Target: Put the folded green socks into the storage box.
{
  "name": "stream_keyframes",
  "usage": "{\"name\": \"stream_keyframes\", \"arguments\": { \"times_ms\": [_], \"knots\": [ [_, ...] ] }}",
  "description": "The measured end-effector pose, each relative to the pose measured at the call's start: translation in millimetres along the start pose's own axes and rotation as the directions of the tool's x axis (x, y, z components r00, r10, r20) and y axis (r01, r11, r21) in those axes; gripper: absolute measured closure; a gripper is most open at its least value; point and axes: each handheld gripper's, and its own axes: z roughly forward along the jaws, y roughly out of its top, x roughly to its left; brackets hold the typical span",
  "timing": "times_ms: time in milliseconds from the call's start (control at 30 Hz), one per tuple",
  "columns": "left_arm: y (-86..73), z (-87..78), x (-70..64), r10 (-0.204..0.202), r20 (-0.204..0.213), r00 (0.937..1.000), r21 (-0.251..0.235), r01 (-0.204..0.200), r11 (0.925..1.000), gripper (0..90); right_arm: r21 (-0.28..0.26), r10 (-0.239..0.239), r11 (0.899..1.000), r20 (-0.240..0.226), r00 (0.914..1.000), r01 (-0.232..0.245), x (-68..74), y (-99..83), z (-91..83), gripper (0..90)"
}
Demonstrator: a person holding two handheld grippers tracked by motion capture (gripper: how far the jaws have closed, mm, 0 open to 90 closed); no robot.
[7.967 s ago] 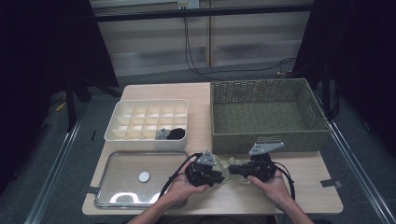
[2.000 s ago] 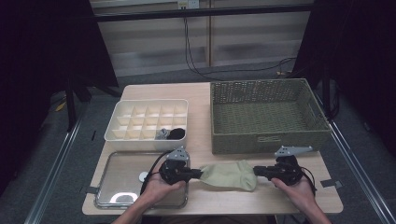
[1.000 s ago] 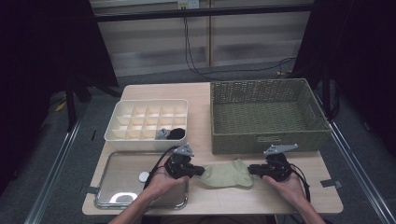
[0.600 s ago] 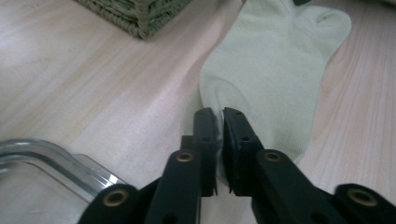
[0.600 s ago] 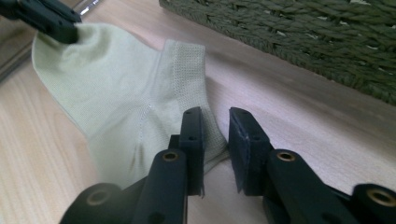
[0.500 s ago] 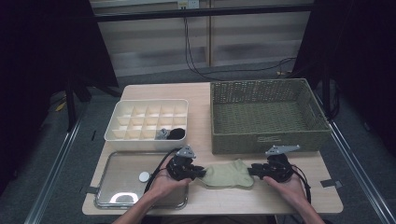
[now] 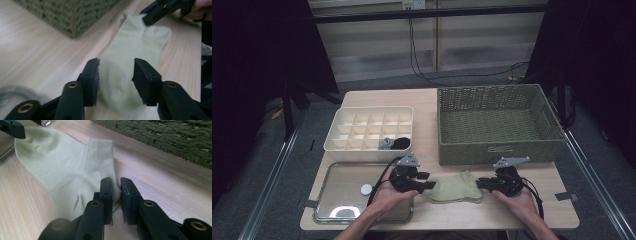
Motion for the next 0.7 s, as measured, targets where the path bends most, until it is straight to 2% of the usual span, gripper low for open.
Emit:
{"name": "stream_keyframes", "arguments": {
  "times_ms": [100, 133, 200, 267, 367, 400, 433, 500, 633, 700],
  "knots": [
    [4.3, 12.7, -5.8, 0.035, 0.037, 0.9987, 0.029, -0.036, 0.9989, 67.1, -0.003, 0.022, 1.000, -0.011, 0.9997, -0.022, -1.4, 1.6, 1.8, 82.9],
    [4.8, 16.8, -6.4, 0.029, 0.047, 0.9985, 0.030, -0.031, 0.9991, 68.9, -0.004, 0.023, 1.000, -0.015, 0.9996, -0.023, -2.0, 2.3, 2.2, 83.1],
    [7.8, 28.4, -7.3, 0.024, 0.077, 0.9968, 0.066, -0.029, 0.9974, 70.4, -0.007, 0.024, 1.000, -0.020, 0.9995, -0.025, -2.5, 3.4, 2.6, 83.6],
    [9.8, 39.6, -8.8, 0.019, 0.091, 0.9956, 0.059, -0.025, 0.9979, 71.3, -0.012, 0.031, 0.999, -0.030, 0.9991, -0.031, -2.7, 4.1, 2.4, 84.0],
    [10.7, 50.0, -12.1, 0.030, 0.090, 0.9955, 0.092, -0.039, 0.9950, 70.7, -0.024, 0.035, 0.999, -0.044, 0.9984, -0.036, -1.9, 4.3, 0.8, 84.2],
    [9.6, 52.4, -13.1, 0.034, 0.109, 0.9935, 0.085, -0.043, 0.9954, 69.7, -0.027, 0.035, 0.999, -0.047, 0.9983, -0.036, -1.0, 4.4, -0.2, 84.3],
    [10.3, 51.6, -13.5, 0.043, 0.105, 0.9936, 0.098, -0.054, 0.9937, 68.1, -0.036, 0.034, 0.999, -0.054, 0.9980, -0.036, -0.6, 4.7, -1.4, 84.4],
    [9.5, 52.8, -15.1, 0.040, 0.100, 0.9942, 0.081, -0.049, 0.9955, 67.4, -0.053, 0.040, 0.998, -0.064, 0.9972, -0.043, -0.5, 6.3, -4.3, 84.4],
    [9.9, 52.2, -18.2, 0.071, 0.086, 0.9938, 0.101, -0.080, 0.9917, 66.0, -0.072, 0.037, 0.996, -0.069, 0.9969, -0.042, -0.4, 9.3, -6.2, 84.5],
    [9.2, 53.0, -19.2, 0.074, 0.082, 0.9939, 0.091, -0.082, 0.9925, 65.4, -0.093, 0.038, 0.995, -0.080, 0.9961, -0.045, 0.6, 12.5, -8.8, 84.6]
  ]
}}
